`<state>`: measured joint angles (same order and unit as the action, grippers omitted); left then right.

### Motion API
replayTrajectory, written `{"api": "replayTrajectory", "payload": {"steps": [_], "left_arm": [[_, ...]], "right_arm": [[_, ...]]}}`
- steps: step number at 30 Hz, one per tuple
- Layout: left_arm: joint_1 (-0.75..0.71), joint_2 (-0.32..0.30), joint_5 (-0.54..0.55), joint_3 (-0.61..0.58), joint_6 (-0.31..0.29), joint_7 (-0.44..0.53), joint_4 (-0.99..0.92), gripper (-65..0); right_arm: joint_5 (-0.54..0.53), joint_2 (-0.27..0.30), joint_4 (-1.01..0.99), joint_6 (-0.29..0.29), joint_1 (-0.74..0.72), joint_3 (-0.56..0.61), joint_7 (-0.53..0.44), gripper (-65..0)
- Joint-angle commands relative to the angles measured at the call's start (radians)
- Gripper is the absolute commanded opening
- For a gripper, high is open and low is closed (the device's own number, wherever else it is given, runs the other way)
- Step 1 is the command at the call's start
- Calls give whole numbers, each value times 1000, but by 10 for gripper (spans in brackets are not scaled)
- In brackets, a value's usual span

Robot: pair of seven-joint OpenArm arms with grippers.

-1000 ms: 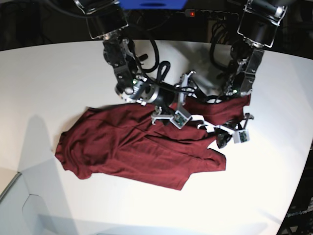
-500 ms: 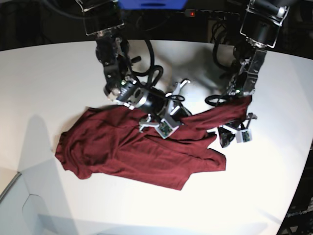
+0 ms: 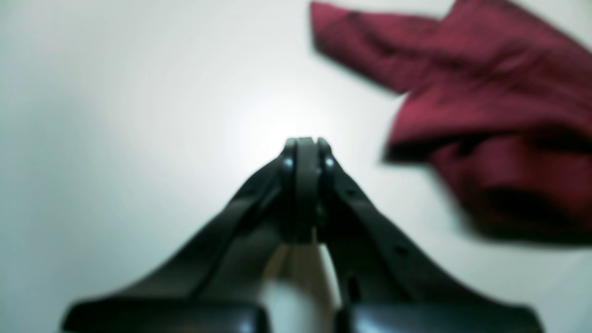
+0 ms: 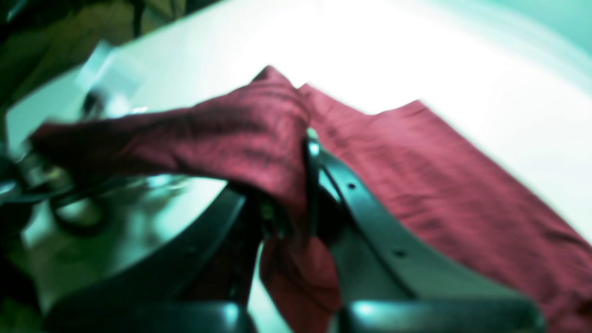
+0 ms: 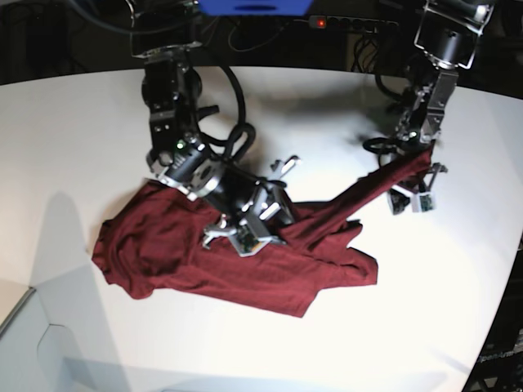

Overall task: Layout the t-shirt on the table in an organized manner, then fold the t-shirt properly
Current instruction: 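Drag the shirt fabric with the right gripper away from the left gripper, then grasp the shirt edge with the left gripper and pull it outward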

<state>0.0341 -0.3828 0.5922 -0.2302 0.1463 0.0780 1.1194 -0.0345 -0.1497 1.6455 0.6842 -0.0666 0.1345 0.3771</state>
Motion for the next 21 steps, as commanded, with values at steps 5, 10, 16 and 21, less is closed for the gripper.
{"api": "replayTrajectory", "payload": {"steps": [5,10,16,21], "left_arm": [[-1,-83,4,22,2,36,29,-649],[-18,-78,-1,127,2,29,29,-649],[-38,-87,-2,213,-3,29,43,-649],[-53,-87,-2,335,-4,27,58,-647]], "right_arm": [[-17,-7,20,4,-45,-97,-30,-650],[-17,-7,-12,2,-74,-171,-30,-650],[-17,-7,-12,7,-31,-206,-28,-650],[-14,-7,5,7,38,-155,-28,-650]]}}
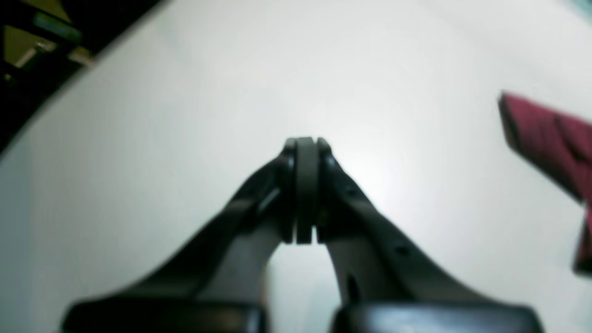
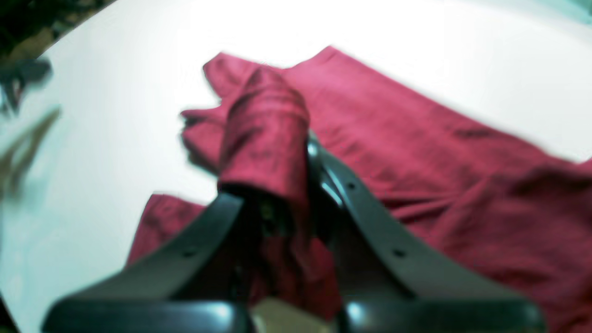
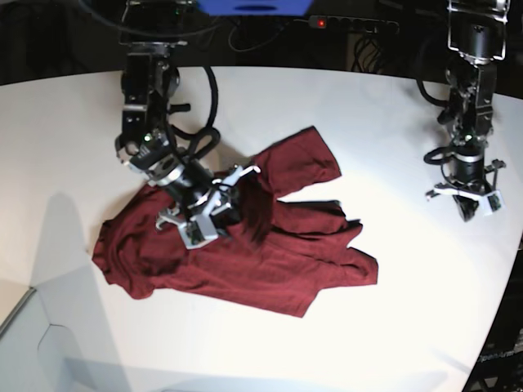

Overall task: Layout the t-shirt on the table in an organized manner, then fold the t-shirt properly
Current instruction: 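Grasp the shirt edge with the left gripper and pull it outward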

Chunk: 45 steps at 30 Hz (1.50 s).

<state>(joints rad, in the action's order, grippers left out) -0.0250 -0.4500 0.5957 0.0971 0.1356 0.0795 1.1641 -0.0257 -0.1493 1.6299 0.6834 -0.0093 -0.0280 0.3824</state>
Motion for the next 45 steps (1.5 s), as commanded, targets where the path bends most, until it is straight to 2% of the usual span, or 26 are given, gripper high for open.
{"api": "replayTrajectory", "payload": {"steps": [1,7,9,13,16,19,21,25,27,32,35,43,45], "left_arm": [[6,-20,-4,25,6,26,15,-647],[44,-8,0,45,9,26,58,-646],[78,26,-6,14,11,22,61,-646],[188,81,-7,-79,11,-63,57,-646],[265,158,-7,-129,11,-125,57,-645],[317,213,-9,-159,11,-179,47,-633],[340,251,-9,-196,11,-214,0,-575],[362,313,-7,-257,12,-215,-123,-402],[359,317,-7,-267,12,-215,-129,-343],[317,306,-7,-265,9,-217,-109,-243],[302,282,-7,-267,6,-217,-98,-233],[276,280,-7,-270,5,-225,-106,-237],[273,280,-7,-270,5,-225,-106,-279]], "right_arm": [[-21,-8,20,8,-4,24,-33,-650],[-18,-8,19,8,81,87,-33,-650],[-16,-6,19,8,102,113,-26,-635],[-16,53,19,5,119,190,60,-446],[-24,90,26,8,145,216,71,-307],[-20,107,62,3,167,198,66,-248],[-24,116,96,3,185,162,66,-243],[-24,119,142,8,199,101,73,-243],[-20,121,151,8,208,83,73,-243],[-20,121,152,8,217,66,73,-243],[-20,121,151,8,211,66,73,-243],[-20,121,151,8,187,64,73,-243],[-18,121,152,6,187,64,73,-243]]}}
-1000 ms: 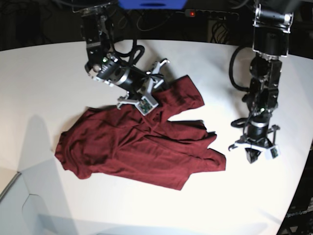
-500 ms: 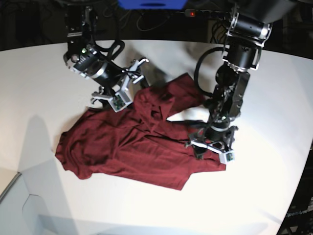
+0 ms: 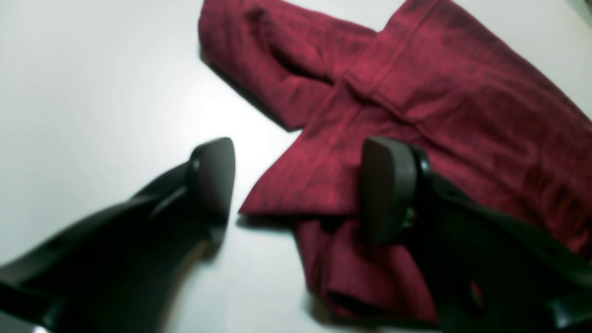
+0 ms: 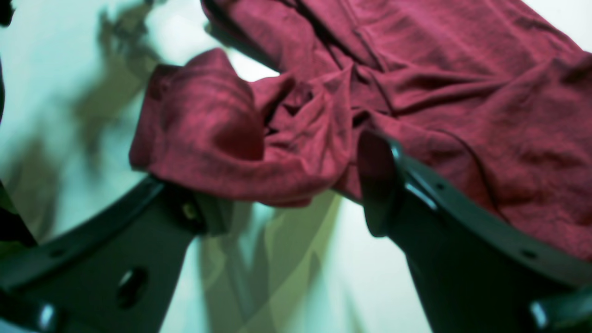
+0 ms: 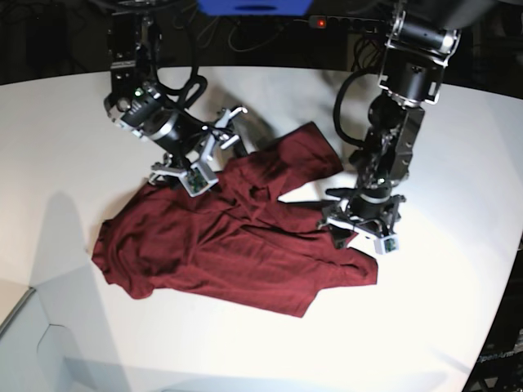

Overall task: Layout the t-shirt on the table in an organized manner, then fold the t-shirt properly
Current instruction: 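Grasp the shirt edge with the left gripper and pull it outward, then pull the shirt apart with both grippers, spreading the sleeve and body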

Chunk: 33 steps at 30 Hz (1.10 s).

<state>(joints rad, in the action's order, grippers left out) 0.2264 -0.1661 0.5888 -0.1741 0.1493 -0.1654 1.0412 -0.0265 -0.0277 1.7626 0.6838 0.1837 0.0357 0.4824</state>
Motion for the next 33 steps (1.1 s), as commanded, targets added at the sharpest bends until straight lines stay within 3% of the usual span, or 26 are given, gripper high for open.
{"api": "replayTrajectory", "payload": {"steps": [1,6,7,11,16,24,33], "left_arm": [[20,-5,0,-6,-9,20,17,-328],[20,-17,0,-45,-9,27,-9,-632],[20,-17,0,-43,-9,25,-17,-650],[-6,-53,7,-40,-9,30,35,-650],[-140,-111,9,54,-6,25,340,-650],[-401,-114,9,262,-7,20,713,-650],[-671,-111,9,270,-9,23,867,-650]], "right_arm": [[-17,-1,20,4,-6,0,-32,-243],[-23,-4,20,4,-6,-43,-34,-243],[-23,-4,20,4,-6,-49,-34,-243],[-23,-4,21,4,-31,-90,-34,-243],[-23,-5,18,4,-69,-165,-29,-243],[-23,-4,18,7,-86,-227,-32,-240],[-17,-2,15,7,-45,-219,-29,-239]]}}
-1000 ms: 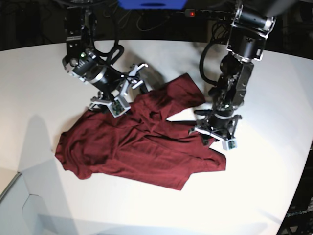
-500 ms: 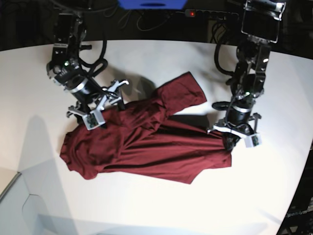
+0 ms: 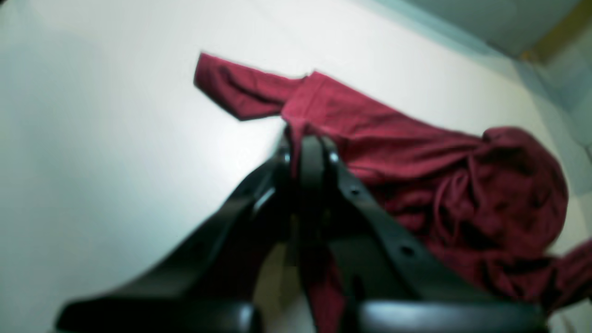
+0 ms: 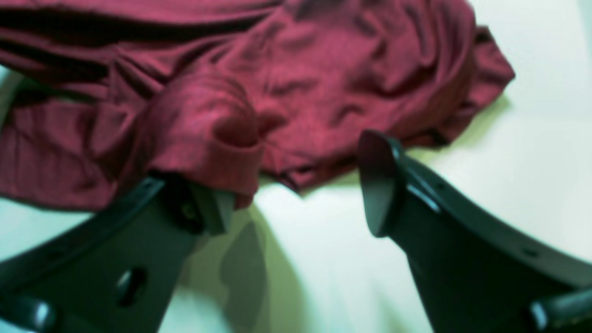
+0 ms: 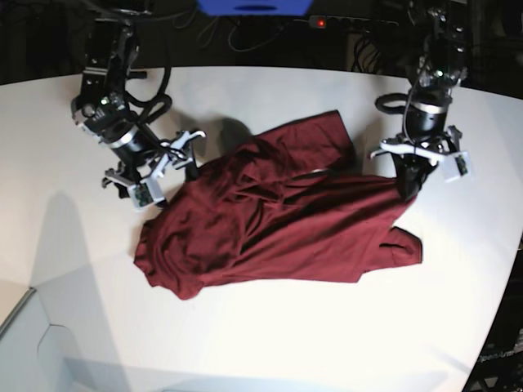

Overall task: Layout the t-shirt on the table in an organized manner, then fold the t-shirt properly
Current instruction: 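Pull the shirt apart with both grippers, spreading the sleeve and body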

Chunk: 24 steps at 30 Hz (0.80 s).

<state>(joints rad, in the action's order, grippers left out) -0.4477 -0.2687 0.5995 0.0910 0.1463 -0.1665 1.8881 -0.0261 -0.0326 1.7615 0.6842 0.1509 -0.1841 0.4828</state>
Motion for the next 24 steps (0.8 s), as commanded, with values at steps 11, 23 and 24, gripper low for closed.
{"api": "replayTrajectory", "payload": {"steps": [11,23,24], "left_arm": [[-47,-7,-2,-46,-9,22,-154,-648],[16,-43,0,-43,-7,-103,-138,-313],[31,-51,0,-44,-7,-104,-118,-313]], "right_arm": [[-18,55,25,7,57,5,-31,-238],[-16,118,38,4,151,-2,-26,-152],[-16,118,38,4,155,-16,-26,-152]]}}
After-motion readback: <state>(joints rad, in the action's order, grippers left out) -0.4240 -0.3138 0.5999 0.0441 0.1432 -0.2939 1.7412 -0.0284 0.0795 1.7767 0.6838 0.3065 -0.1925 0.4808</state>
